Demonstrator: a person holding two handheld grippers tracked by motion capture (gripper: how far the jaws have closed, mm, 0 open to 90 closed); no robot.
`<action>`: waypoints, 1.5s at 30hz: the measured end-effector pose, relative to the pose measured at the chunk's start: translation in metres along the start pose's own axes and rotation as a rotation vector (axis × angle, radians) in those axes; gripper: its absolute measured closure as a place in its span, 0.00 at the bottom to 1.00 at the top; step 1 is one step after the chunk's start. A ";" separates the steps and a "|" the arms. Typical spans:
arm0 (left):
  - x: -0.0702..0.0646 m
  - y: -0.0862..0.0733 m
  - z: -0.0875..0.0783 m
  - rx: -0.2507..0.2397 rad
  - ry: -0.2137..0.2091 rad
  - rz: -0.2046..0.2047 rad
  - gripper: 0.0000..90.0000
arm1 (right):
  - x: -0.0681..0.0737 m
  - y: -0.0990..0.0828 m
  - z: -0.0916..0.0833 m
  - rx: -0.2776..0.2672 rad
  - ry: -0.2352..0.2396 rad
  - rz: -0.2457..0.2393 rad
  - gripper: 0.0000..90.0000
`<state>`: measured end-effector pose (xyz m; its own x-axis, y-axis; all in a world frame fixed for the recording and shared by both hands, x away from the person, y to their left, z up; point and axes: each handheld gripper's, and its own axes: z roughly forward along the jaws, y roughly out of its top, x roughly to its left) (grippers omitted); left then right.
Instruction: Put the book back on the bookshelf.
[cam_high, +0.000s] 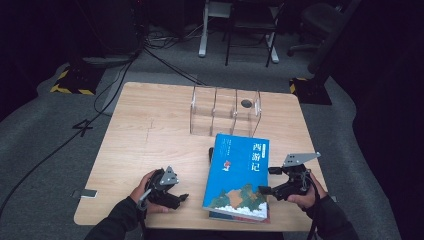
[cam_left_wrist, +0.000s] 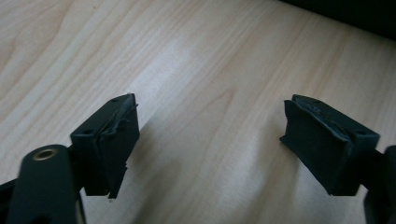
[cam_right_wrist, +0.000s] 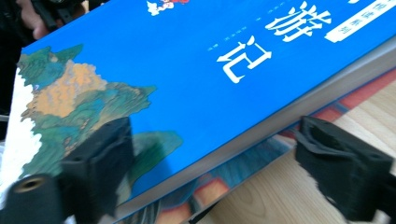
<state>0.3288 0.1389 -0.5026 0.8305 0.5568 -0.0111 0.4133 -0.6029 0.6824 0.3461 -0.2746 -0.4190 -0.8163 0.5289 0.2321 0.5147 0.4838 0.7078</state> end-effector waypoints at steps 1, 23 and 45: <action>0.002 0.002 0.002 -0.004 -0.004 0.002 0.22 | -0.002 0.001 0.003 -0.001 0.015 0.004 0.10; 0.040 0.079 0.037 -0.102 -0.039 0.005 0.49 | -0.015 0.024 0.020 -0.010 0.007 -0.070 0.09; 0.058 0.099 0.050 -0.118 -0.045 -0.052 0.65 | -0.036 0.051 0.033 -0.041 0.057 -0.138 0.18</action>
<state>0.4364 0.0829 -0.4720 0.8263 0.5576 -0.0795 0.4113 -0.5010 0.7615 0.4101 -0.2463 -0.4130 -0.8927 0.4182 0.1680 0.3867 0.5193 0.7621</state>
